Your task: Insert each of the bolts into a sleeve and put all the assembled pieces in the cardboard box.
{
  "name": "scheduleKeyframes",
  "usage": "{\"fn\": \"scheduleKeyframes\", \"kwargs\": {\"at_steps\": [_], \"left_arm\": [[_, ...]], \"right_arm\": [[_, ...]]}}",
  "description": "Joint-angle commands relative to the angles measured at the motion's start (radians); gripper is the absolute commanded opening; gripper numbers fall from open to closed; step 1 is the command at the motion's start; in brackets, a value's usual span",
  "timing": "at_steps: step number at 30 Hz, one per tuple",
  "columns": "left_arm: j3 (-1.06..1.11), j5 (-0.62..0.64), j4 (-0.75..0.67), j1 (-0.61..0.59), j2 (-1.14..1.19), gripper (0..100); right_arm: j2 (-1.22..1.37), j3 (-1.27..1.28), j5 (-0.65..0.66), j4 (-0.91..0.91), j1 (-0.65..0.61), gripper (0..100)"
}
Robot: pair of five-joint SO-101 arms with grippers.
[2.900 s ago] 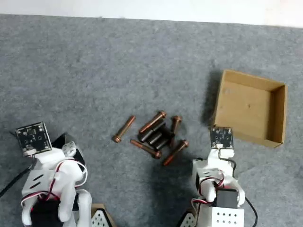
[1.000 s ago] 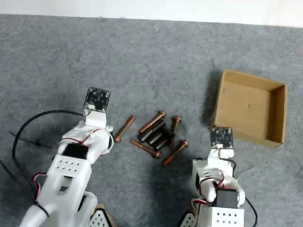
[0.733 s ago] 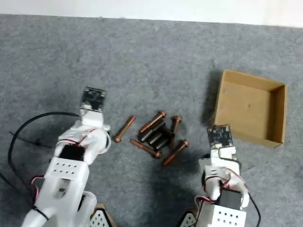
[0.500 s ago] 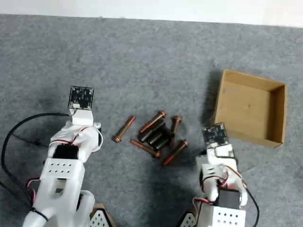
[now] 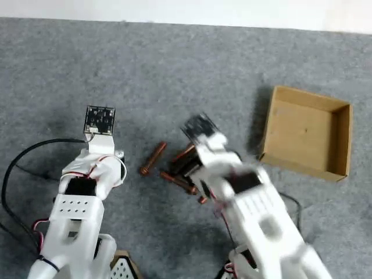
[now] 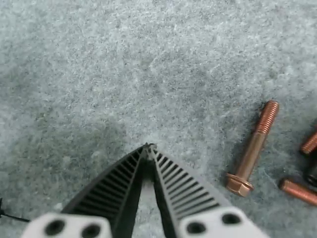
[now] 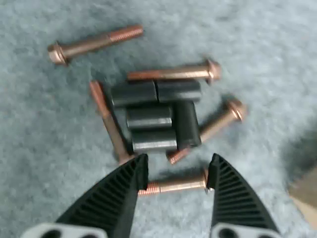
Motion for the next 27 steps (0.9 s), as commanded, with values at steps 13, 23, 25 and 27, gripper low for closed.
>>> {"fn": "scheduleKeyframes", "kwargs": {"at_steps": [13,23,25,27], "left_arm": [[-0.007,-0.002,0.003,-0.013,-0.03,1],[-0.005,-0.002,0.005,-0.013,-0.033,1],[-0.005,-0.002,0.005,-0.013,-0.033,1],[-0.005,-0.002,0.005,-0.013,-0.033,1]], "right_arm": [[0.753,-0.344,-0.014,-0.068,0.007,18.8],[0.791,-0.344,-0.021,-0.007,0.073,18.8],[0.791,-0.343,-0.049,0.015,0.074,18.8],[0.791,-0.341,-0.06,0.022,0.074,18.8]]}}
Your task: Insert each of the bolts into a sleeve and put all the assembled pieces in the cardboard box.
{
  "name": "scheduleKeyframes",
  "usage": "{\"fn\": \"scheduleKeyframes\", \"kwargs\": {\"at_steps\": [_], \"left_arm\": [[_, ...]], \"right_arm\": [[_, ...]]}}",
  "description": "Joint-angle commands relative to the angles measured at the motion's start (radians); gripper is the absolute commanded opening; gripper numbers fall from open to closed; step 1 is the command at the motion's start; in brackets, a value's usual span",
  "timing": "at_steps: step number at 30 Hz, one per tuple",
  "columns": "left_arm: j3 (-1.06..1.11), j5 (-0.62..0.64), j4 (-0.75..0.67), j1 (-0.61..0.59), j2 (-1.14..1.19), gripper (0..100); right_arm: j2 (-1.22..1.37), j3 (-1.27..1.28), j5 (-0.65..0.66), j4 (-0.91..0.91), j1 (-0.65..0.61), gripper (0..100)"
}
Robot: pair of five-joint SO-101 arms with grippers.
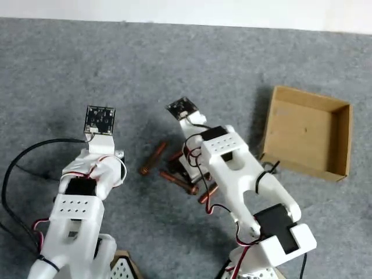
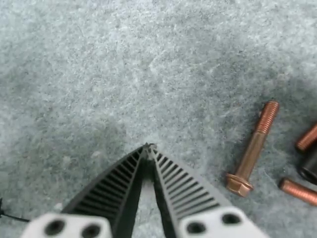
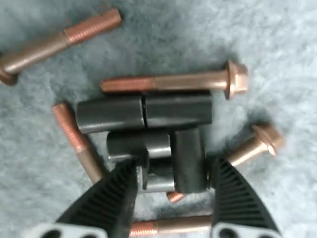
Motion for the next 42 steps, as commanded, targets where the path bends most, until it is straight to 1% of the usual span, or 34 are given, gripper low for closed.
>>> {"fn": "scheduleKeyframes", "kwargs": {"at_steps": [1,9,12,14,17,19,25,28,32,38,42], "left_arm": [[-0.005,-0.002,0.005,-0.013,-0.033,1],[-0.005,-0.002,0.006,-0.013,-0.033,1],[-0.005,-0.002,0.006,-0.013,-0.033,1],[-0.005,-0.003,0.006,-0.013,-0.033,1],[-0.005,-0.003,0.006,-0.013,-0.033,1],[-0.005,-0.003,0.006,-0.013,-0.033,1],[-0.004,-0.003,0.006,-0.013,-0.033,1],[-0.004,-0.003,0.006,-0.013,-0.033,1],[-0.004,-0.003,0.006,-0.013,-0.033,1],[-0.007,-0.003,0.006,-0.013,-0.028,1],[-0.007,-0.003,0.006,-0.013,-0.028,1]], "right_arm": [[0.045,0.013,-0.021,0.021,0.03,18.8],[0.047,0.013,-0.025,0.024,0.031,18.7],[0.047,0.013,-0.025,0.022,0.053,18.5],[0.048,0.015,-0.025,0.021,0.065,15.0],[0.048,0.015,-0.026,0.019,0.07,4.8],[0.048,0.015,-0.026,0.019,0.068,0.1],[0.048,0.015,-0.018,0.016,0.068,0.5],[0.031,0.058,-0.018,-0.035,0.062,0.5],[-0.082,0.145,-0.018,-0.107,0.065,0.5],[-0.354,0.361,-0.018,-0.252,0.064,0.5],[-0.437,0.441,-0.018,-0.285,0.064,0.5]]}}
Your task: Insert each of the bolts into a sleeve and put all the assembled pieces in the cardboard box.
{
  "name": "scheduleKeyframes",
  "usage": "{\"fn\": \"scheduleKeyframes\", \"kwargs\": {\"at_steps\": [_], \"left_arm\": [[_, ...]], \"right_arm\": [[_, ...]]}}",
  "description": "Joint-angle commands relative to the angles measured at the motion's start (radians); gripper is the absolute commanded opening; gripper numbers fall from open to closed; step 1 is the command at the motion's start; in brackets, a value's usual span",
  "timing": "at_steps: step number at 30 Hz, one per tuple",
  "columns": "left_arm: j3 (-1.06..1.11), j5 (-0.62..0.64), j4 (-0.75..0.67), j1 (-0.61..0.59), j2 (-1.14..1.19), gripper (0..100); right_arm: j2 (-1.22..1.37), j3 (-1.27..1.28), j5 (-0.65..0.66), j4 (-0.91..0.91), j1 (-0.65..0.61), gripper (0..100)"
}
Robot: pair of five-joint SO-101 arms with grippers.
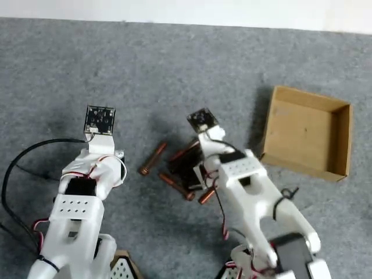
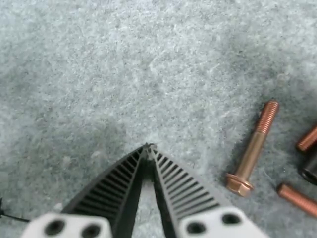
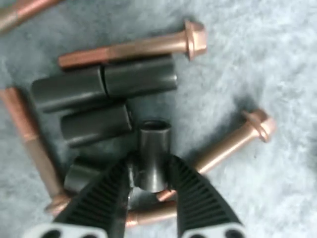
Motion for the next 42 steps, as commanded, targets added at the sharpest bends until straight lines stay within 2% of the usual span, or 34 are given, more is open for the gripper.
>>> {"fn": "scheduleKeyframes", "kwargs": {"at_steps": [1,8,16,21,26,34,39,42], "left_arm": [[-0.007,-0.003,0.006,-0.013,-0.028,1],[-0.005,-0.003,0.006,-0.013,-0.028,1],[-0.005,-0.003,0.006,-0.013,-0.03,1],[-0.004,-0.003,0.006,-0.013,-0.031,1],[-0.004,-0.003,0.006,-0.013,-0.033,1],[-0.004,-0.003,0.006,-0.013,-0.033,1],[-0.004,-0.003,0.006,-0.013,-0.033,1],[-0.004,-0.003,0.006,-0.013,-0.033,1]], "right_arm": [[-0.07,0.045,0.0,-0.019,0.004,0.5],[0.111,0.012,0.0,-0.013,0.002,0.6],[0.351,-0.272,0.0,0.2,0.007,0.7],[0.39,-0.326,0.0,0.249,0.007,1.1],[0.39,-0.323,0.0,0.249,0.004,10.0],[0.392,-0.323,0.0,0.249,0.004,10.3],[0.394,-0.323,0.0,0.249,0.004,9.6],[0.394,-0.323,0.0,0.249,0.004,0.1]]}}
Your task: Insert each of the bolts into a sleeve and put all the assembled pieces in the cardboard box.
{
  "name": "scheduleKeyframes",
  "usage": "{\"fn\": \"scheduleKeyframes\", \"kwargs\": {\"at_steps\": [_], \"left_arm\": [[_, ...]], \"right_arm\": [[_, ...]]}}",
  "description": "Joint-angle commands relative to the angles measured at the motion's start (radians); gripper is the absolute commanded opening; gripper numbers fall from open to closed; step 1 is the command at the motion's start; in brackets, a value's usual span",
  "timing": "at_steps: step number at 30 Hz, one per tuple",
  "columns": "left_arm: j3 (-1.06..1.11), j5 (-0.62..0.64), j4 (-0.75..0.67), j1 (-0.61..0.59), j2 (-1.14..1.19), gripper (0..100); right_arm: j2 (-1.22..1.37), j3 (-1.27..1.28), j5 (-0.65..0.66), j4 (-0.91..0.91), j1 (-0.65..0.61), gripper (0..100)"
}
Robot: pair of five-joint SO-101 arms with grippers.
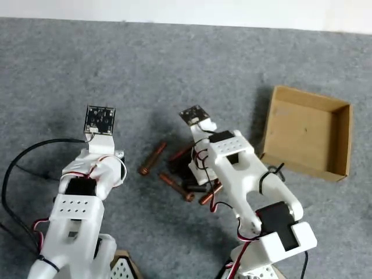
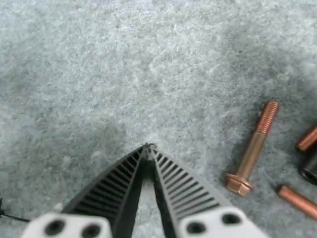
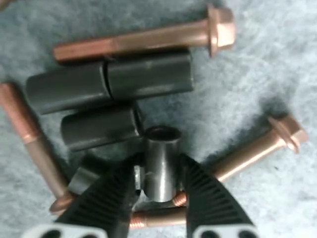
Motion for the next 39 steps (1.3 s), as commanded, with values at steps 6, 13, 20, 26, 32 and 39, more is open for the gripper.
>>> {"fn": "scheduleKeyframes", "kwargs": {"at_steps": [6,13,20,26,32,39], "left_arm": [[-0.012,-0.003,0.006,-0.021,-0.033,1],[-0.053,-0.012,0.003,0.028,0.053,1],[-0.176,-0.15,0.008,0.28,0.298,2],[-0.205,-0.152,0.008,0.289,0.34,24],[-0.205,-0.158,0.008,0.317,0.348,24],[-0.205,-0.16,0.008,0.315,0.349,26]], "right_arm": [[0.018,-0.005,0.0,0.001,0.01,0.5],[-0.048,0.045,0.0,-0.064,0.012,0.5],[-0.213,0.223,0.0,-0.214,0.01,0.5],[-0.214,0.243,0.0,-0.214,0.01,0.5],[-0.222,0.243,0.0,-0.214,0.012,0.5],[-0.216,0.243,0.0,-0.214,0.012,0.5]]}}
